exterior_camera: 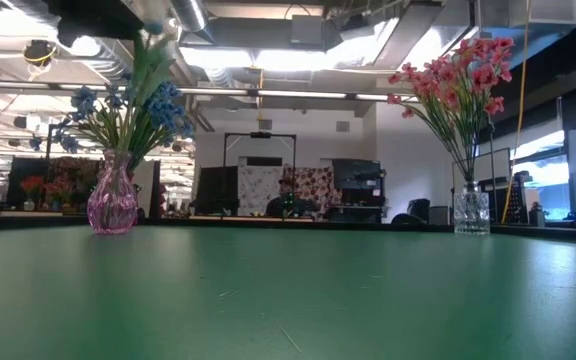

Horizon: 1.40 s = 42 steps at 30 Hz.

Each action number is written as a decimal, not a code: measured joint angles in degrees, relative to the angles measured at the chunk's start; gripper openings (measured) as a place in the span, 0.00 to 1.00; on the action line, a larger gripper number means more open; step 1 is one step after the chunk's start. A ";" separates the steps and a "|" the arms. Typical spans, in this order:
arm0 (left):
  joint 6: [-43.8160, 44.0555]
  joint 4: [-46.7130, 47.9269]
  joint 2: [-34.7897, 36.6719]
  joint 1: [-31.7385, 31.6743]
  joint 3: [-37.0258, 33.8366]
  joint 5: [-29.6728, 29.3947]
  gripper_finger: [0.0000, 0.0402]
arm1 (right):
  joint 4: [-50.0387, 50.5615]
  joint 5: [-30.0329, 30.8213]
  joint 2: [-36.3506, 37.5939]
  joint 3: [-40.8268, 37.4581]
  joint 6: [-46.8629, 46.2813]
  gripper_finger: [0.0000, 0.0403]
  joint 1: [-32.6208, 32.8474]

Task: Sort flowers into vase by color
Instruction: Put the white tulip into the purple vase, then return to Home Position

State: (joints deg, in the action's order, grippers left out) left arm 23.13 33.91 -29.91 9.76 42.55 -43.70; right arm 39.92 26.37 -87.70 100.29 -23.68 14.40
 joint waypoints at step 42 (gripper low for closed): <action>-15.85 -2.50 3.09 0.00 4.89 37.62 0.38 | -48.68 -7.73 36.33 -55.98 28.56 0.15 -10.48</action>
State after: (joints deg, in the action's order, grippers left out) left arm 7.29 31.40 -26.82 9.76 47.44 -6.08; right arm -8.76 18.63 -51.37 44.31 4.87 3.92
